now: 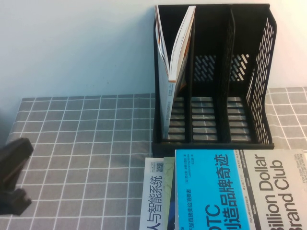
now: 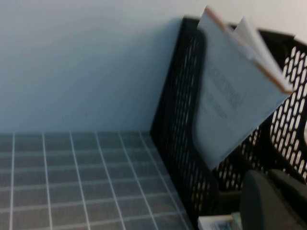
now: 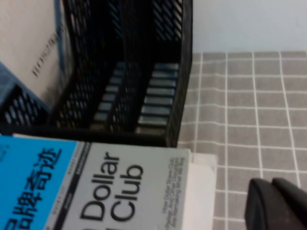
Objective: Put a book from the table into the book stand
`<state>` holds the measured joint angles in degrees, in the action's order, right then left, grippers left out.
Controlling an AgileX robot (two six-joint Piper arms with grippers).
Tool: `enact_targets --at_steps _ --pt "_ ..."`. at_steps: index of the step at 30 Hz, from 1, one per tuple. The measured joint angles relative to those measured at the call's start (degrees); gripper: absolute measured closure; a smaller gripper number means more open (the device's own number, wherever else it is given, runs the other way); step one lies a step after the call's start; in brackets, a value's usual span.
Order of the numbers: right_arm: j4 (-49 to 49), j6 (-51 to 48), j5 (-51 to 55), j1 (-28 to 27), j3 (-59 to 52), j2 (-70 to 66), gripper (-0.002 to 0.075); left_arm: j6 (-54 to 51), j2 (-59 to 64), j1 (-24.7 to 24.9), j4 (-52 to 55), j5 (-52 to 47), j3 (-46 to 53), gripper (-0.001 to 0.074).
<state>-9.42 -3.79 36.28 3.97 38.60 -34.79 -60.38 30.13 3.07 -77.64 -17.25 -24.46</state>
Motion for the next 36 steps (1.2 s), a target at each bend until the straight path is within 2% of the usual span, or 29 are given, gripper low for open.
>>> enact_targets --at_steps 6,12,18,28,33,36 --pt "2.44 -0.42 4.57 0.0 -0.99 -3.69 0.0715 9.84 5.65 0.0 1.98 0.28 0.0 0.0739" --pt "2.46 -0.42 4.97 0.0 -6.88 -7.99 0.0715 10.7 5.92 0.0 3.41 1.0 0.0 0.0739" --pt "2.1 -0.42 1.17 0.0 -11.27 -8.9 0.0715 9.92 8.93 0.0 10.45 -2.7 0.0 0.0739" --pt "0.93 -1.07 -1.75 0.0 -11.5 -9.01 0.0715 12.09 23.38 0.0 12.2 -7.5 0.0 0.0739" --pt "-2.86 -5.28 -2.99 0.0 -11.5 -10.65 0.0715 11.73 31.86 -0.36 11.93 -15.62 -2.3 0.0739" --pt "-5.99 -8.63 -3.44 0.0 -11.5 -12.86 0.0715 9.28 36.69 -2.72 9.98 -23.32 -5.45 0.0739"
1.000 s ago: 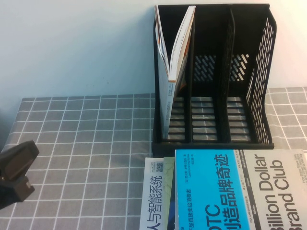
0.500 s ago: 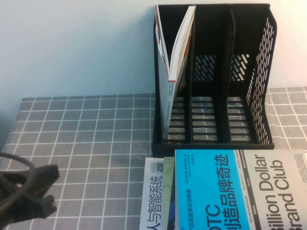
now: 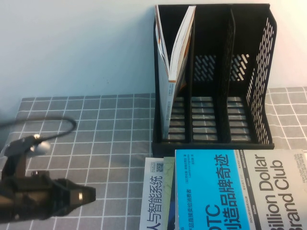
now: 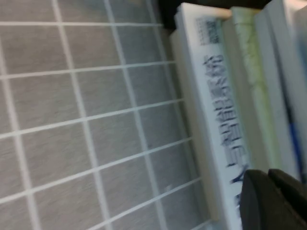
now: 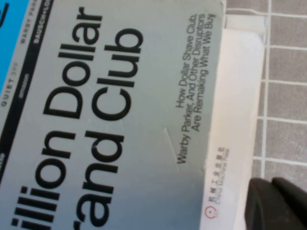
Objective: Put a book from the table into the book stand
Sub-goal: Push book with right arm
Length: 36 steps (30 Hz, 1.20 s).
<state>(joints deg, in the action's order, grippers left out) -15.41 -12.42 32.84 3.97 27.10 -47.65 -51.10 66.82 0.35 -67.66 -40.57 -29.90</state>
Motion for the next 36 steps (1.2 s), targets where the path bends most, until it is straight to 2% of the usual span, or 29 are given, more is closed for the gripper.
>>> enact_targets --at_steps 7,19,23,26,33,36 --pt "-10.01 -10.29 -1.33 0.0 0.0 -6.11 0.0715 -4.29 9.65 -7.5 -9.08 -11.8 -2.78 0.0739" --pt "-29.21 -27.49 -4.05 0.0 0.43 -14.65 0.0715 -4.06 13.43 -8.1 -9.85 -12.45 -2.78 0.0739" --pt "-34.19 -32.66 -3.57 -0.1 0.56 -16.42 0.0715 1.23 13.43 -8.1 -8.65 -12.45 -2.78 0.0724" --pt "-35.99 -34.63 -2.6 -0.1 0.8 -16.94 0.0715 5.06 13.43 -8.1 -8.65 -12.72 -2.78 0.0654" --pt "-39.69 -39.53 2.07 -0.1 0.8 -17.27 0.0715 8.25 13.46 -7.61 -9.92 -15.89 -2.78 0.0355" --pt "-40.13 -40.35 4.15 -0.1 0.8 -17.4 0.0715 9.09 13.46 -7.61 -11.95 -18.73 -2.78 0.0273"
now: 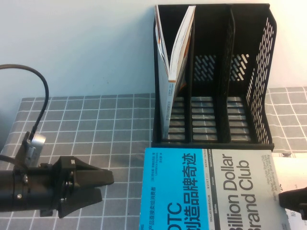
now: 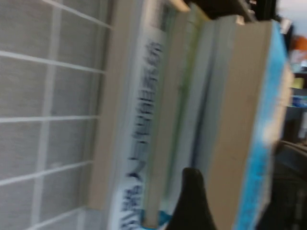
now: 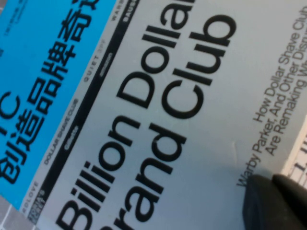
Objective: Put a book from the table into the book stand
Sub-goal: Push book with right arm, then pick up the book with your left arm
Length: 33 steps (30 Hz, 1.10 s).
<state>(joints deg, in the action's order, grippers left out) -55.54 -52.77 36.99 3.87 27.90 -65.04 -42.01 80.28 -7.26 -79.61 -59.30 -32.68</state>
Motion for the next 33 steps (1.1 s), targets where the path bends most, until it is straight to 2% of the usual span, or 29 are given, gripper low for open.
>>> enact_targets --at_steps 4,9,19,27,33 --pt "-0.14 -0.22 1.09 0.0 0.0 0.0 0.0715 0.12 0.0 0.0 -2.52 -3.1 0.0 0.0228" --pt "-1.07 -1.76 2.18 0.0 -0.11 0.0 0.0715 0.12 0.49 0.2 -2.77 -3.33 0.0 0.0215" --pt "-1.67 -2.55 2.71 0.0 -0.32 0.0 0.0715 -5.41 9.15 7.56 -6.28 -1.48 0.0 0.0202" --pt "-1.67 -2.66 2.81 0.0 -0.32 0.0 0.0715 -11.13 17.37 8.01 -12.9 -5.46 -0.4 0.0192" --pt "-1.67 -2.75 2.81 0.0 -0.32 0.0 0.0715 -12.33 18.73 10.12 -15.03 -5.6 -0.4 0.0192"
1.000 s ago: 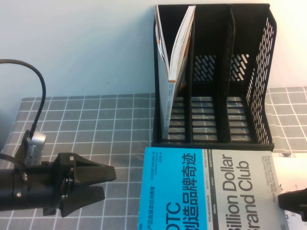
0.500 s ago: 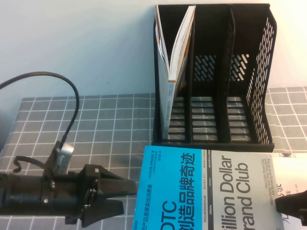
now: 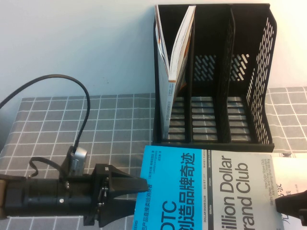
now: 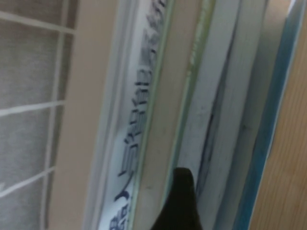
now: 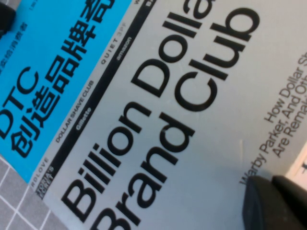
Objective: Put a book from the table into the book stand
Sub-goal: Pick up the book with your left arm
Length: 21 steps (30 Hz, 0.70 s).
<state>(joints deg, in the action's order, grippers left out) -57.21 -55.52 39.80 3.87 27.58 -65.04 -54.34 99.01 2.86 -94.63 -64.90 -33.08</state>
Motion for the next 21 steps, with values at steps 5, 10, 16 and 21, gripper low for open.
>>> enact_targets --at_steps 5,10,16,21 --pt "-0.02 0.0 0.0 0.0 0.0 0.0 0.0715 -1.0 0.0 2.92 -1.31 -0.14 0.0 0.0192" --pt "-0.02 0.0 0.0 0.0 0.0 0.0 0.0715 -1.27 0.0 4.37 -1.46 -0.25 0.0 0.0265" --pt "-0.12 0.0 -0.1 0.0 0.0 0.0 0.0715 -3.99 0.0 4.55 -1.23 -1.45 -0.04 0.0549" --pt "0.57 0.69 -0.07 0.0 0.29 0.0 0.0715 -4.12 0.0 4.55 -1.23 -1.45 -0.04 0.0549"
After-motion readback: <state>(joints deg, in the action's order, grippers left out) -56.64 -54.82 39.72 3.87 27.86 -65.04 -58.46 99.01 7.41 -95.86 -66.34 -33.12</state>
